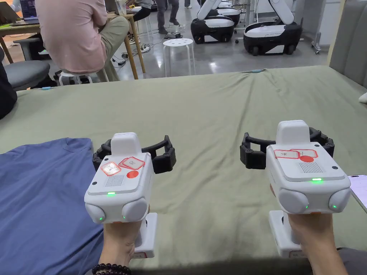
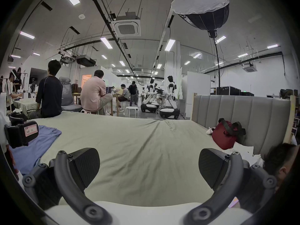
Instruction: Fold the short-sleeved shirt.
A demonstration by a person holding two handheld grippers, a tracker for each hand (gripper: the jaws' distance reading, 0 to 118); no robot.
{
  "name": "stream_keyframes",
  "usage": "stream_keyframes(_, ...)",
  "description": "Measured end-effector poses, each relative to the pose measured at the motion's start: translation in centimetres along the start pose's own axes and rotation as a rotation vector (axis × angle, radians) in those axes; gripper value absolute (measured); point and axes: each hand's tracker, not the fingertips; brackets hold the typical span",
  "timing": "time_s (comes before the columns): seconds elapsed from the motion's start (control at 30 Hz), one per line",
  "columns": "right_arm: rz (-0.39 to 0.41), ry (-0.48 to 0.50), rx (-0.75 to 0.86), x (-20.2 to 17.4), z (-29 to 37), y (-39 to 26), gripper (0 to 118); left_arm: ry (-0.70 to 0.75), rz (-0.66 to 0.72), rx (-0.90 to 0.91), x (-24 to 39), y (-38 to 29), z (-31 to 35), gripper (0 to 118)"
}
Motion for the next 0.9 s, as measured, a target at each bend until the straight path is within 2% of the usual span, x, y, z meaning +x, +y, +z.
stream_keyframes(0.07, 0.004, -0.003, -0.007, 0.0, 0.0, 0.0, 118, 0.006, -0.004, -0.002, 0.1, -0.1, 0.0, 118)
stream_keyframes(0.1, 0.001, 0.001, -0.015, 0.0, 0.0, 0.1, 118, 0.009, -0.002, -0.006, 0.0, -0.1, 0.0, 113)
stream_keyframes(0.13, -0.008, 0.014, -0.021, 0.1, 0.1, 0.1, 112, 0.012, 0.004, -0.015, 0.0, 0.0, 0.0, 95)
stream_keyframes(0.17, -0.016, 0.021, -0.017, 0.2, 0.3, 0.1, 95, 0.001, 0.017, -0.019, -0.1, 0.0, 0.1, 62)
stream_keyframes(0.2, -0.023, 0.03, -0.01, 0.3, 0.4, 0.1, 50, -0.009, 0.031, -0.019, -0.3, 0.1, 0.1, 9)
stream_keyframes(0.23, -0.027, 0.034, -0.002, 0.4, 0.4, 0.0, 12, -0.005, 0.035, -0.019, -0.4, 0.1, 0.0, 2)
stream_keyframes(0.27, -0.027, 0.027, -0.004, 0.4, 0.3, 0.1, 2, 0.005, 0.034, -0.02, -0.4, 0.1, -0.1, 2)
stream_keyframes(0.3, -0.018, -0.004, -0.02, 0.2, 0.1, 0.1, 1, 0.036, 0.026, -0.017, -0.3, 0.1, -0.1, 2)
stream_keyframes(0.33, -0.01, -0.031, -0.027, 0.0, 0.2, 0.0, 0, 0.021, 0.035, -0.02, -0.4, 0.2, 0.0, 1)
stream_keyframes(0.4, -0.025, 0.009, -0.035, 0.3, 0.1, -0.2, 0, -0.005, 0.043, -0.03, -0.6, 0.4, 0.0, 1)
stream_keyframes(0.53, -0.021, -0.007, -0.039, -0.1, 0.0, -0.2, 0, 0.036, 0.012, -0.008, -0.7, 0.5, 0.1, 1)
stream_keyframes(0.7, -0.002, 0.038, -0.026, -1.8, 0.0, 0.5, 0, 0.098, 0.014, 0.006, -2.8, 1.0, 0.1, 1)
stream_keyframes(0.83, -0.022, 0.13, -0.016, -5.3, -0.6, 1.0, 0, 0.18, 0.017, 0.013, -6.0, 1.1, 1.2, 1)
stream_keyframes(0.9, -0.006, 0.187, -0.015, -7.9, -0.9, 1.2, 0, 0.243, -0.007, 0.006, -8.2, 0.9, 2.1, 1)
